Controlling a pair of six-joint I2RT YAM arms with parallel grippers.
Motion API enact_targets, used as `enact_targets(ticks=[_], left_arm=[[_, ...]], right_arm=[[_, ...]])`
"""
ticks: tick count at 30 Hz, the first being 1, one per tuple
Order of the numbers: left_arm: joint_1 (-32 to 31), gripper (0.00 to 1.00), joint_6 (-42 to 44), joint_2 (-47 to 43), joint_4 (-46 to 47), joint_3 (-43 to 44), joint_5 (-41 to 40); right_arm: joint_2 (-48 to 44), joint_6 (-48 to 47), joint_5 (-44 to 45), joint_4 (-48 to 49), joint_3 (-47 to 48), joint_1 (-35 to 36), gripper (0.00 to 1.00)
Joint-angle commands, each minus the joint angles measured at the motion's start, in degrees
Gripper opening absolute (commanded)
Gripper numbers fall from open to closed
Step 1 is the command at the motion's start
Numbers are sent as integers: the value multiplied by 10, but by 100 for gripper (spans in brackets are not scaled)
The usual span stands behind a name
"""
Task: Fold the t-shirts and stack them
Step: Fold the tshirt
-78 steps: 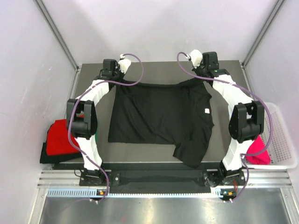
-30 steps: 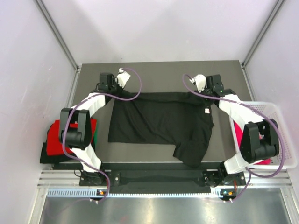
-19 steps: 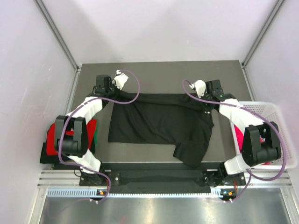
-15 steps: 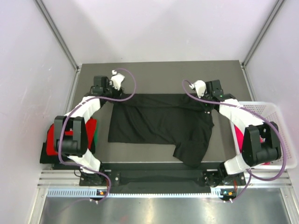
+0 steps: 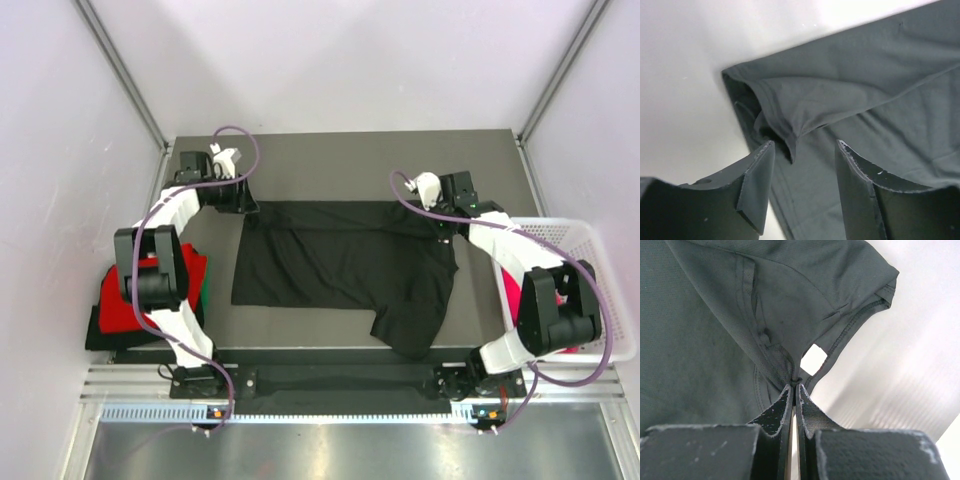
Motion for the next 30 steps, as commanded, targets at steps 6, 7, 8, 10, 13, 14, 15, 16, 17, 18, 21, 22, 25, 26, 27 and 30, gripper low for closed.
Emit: enact_targets(ticks=[6, 7, 8, 10, 13, 14, 15, 16, 17, 18, 21, 22, 25, 26, 27, 30], left_arm=[[16, 54, -49, 62, 13, 61, 43], [16, 54, -49, 76, 12, 73, 41], [17, 53, -50, 83, 7, 82, 40], [17, 51, -52, 100, -1, 112, 46], [18, 43, -70, 136, 10, 137, 60], [21, 43, -75, 144, 29, 142, 67], [22, 43, -90, 152, 38, 152, 80], [23, 43, -106, 173, 37, 162, 83], [24, 42, -106, 184, 37, 176, 89], [24, 40, -114, 195, 22, 188, 96], [23, 38, -123, 225, -6, 227, 111], [23, 37, -123, 221, -6, 225, 107], [23, 37, -116, 193, 24, 191, 94], [24, 37, -113, 188, 26, 186, 91], [24, 37, -111, 186, 25, 185, 91], [29, 37, -109, 175, 3, 186, 95]], right_arm=[[9, 7, -6, 18, 17, 8, 0], [10, 6, -6, 17, 17, 7, 0], [11, 6, -6, 18, 17, 7, 0], [12, 6, -6, 20, 17, 7, 0], [15, 9, -6, 20, 17, 7, 0], [15, 9, -5, 20, 17, 8, 0], [17, 9, -6, 20, 16, 9, 0], [18, 9, -6, 20, 17, 9, 0], [18, 9, -6, 20, 17, 9, 0], [19, 9, -6, 19, 19, 9, 0], [15, 6, -6, 17, 19, 8, 0], [13, 6, -6, 17, 18, 9, 0], [12, 5, -6, 20, 12, 9, 0], [13, 4, -6, 22, 10, 8, 0], [14, 5, -6, 24, 8, 8, 0], [16, 8, -6, 23, 10, 9, 0]])
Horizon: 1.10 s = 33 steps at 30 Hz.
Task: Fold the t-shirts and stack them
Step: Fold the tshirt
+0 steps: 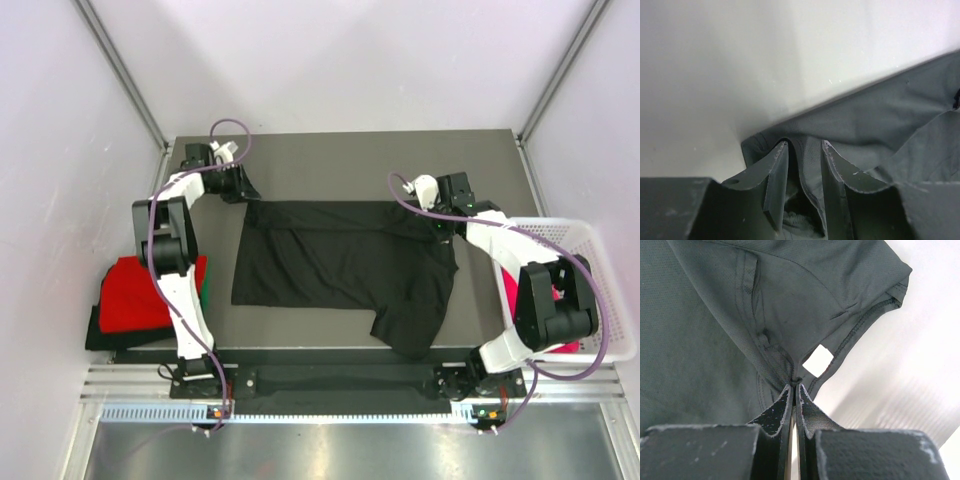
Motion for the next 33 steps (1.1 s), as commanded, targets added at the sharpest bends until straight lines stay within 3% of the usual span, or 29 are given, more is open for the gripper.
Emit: enact_targets(ticks=[1, 7, 20, 31, 32, 33], left_arm=[[9, 37, 4, -56, -5, -5, 15], [11, 38, 23, -87, -24, -28, -1], [11, 40, 19, -1, -64, 54, -25], [11, 15, 21, 29, -92, 81, 7], [10, 12, 21, 28, -95, 82, 9], [11, 1, 22, 29, -97, 80, 12]], right_arm=[[-2, 7, -5, 21, 11, 7, 0], [-5, 7, -5, 23, 7, 6, 0], [-10, 6, -5, 18, 6, 7, 0], [-8, 6, -5, 16, 11, 6, 0], [-10, 6, -5, 16, 9, 6, 0], [-10, 7, -5, 16, 8, 6, 0]])
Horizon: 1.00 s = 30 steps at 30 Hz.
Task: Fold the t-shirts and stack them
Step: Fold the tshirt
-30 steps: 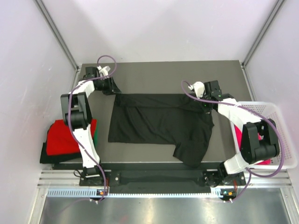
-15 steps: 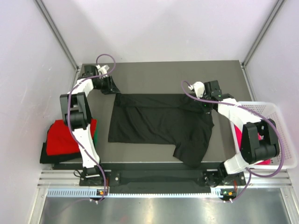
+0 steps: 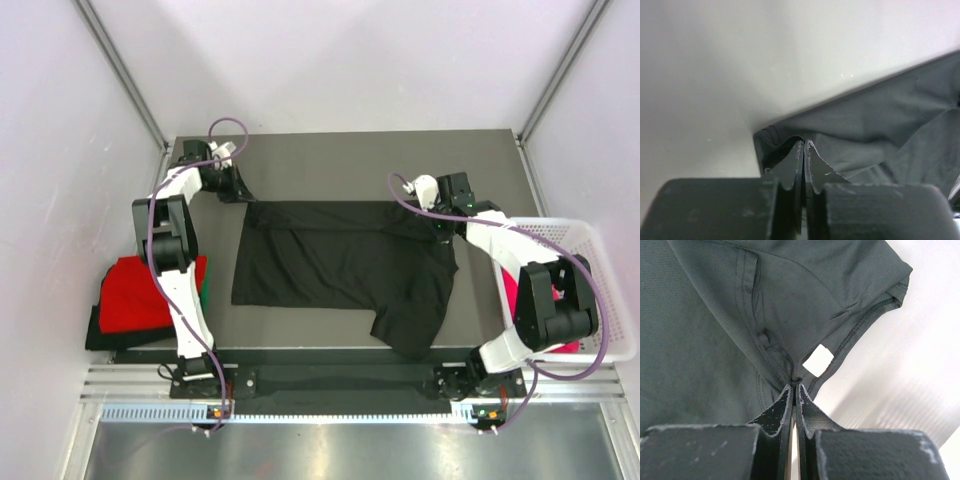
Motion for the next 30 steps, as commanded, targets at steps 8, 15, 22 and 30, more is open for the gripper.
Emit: enact_targets(ticks=[8, 15, 22, 30], left_arm=[[21, 0, -8, -62, 33, -39, 19], [34, 0, 14, -95, 16, -67, 10], [34, 0, 10, -86, 12, -70, 0], [34, 16, 16, -47, -28, 4, -21]], right_arm=[[-24, 5, -4, 18, -2, 6, 0], [-29, 6, -2, 17, -5, 6, 0], [-41, 1, -2, 10, -19, 7, 0], [-53, -1, 9, 13, -32, 5, 0]])
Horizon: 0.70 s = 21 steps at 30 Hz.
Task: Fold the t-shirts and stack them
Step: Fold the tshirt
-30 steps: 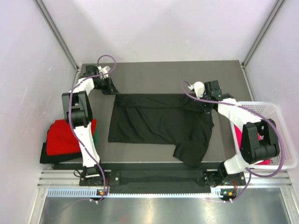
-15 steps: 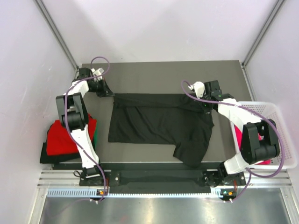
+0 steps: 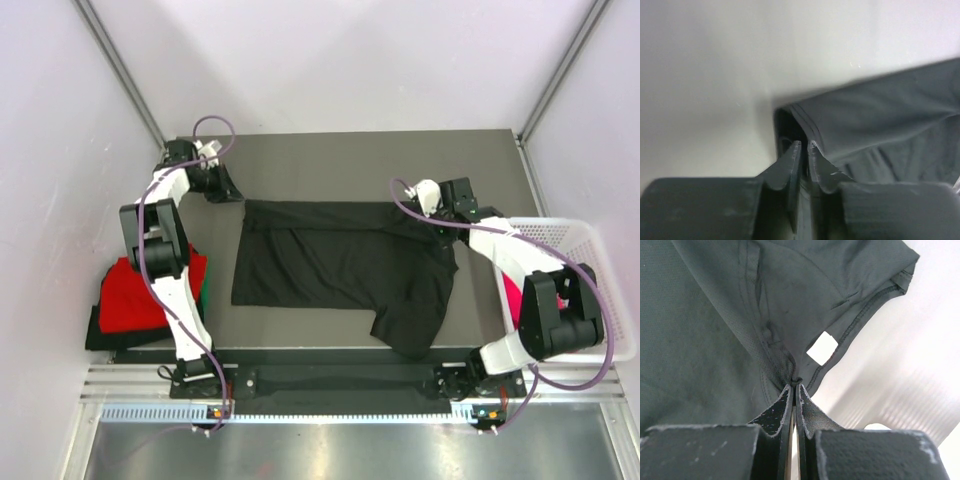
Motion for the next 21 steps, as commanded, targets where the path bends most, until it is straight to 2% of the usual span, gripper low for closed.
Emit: enact_targets(ticks=[1, 3, 6, 13, 16, 21], left_arm=[[2, 21, 17, 6, -29, 55, -21], [2, 29, 34, -29, -11, 32, -38], [0, 52, 67, -98, 13, -57, -37], [-14, 42, 120, -130, -125, -89, -18], [-16, 43, 126, -139, -131, -115, -20], [-30, 41, 133, -119, -156, -110, -38]], right_arm=[[-22, 0, 6, 11, -2, 5, 0], [-21, 0, 3, 12, -3, 5, 0], [-11, 1, -1, 12, 1, 5, 0], [6, 5, -7, 9, 13, 6, 0], [9, 5, -6, 8, 12, 5, 0], [12, 5, -7, 8, 14, 5, 0]])
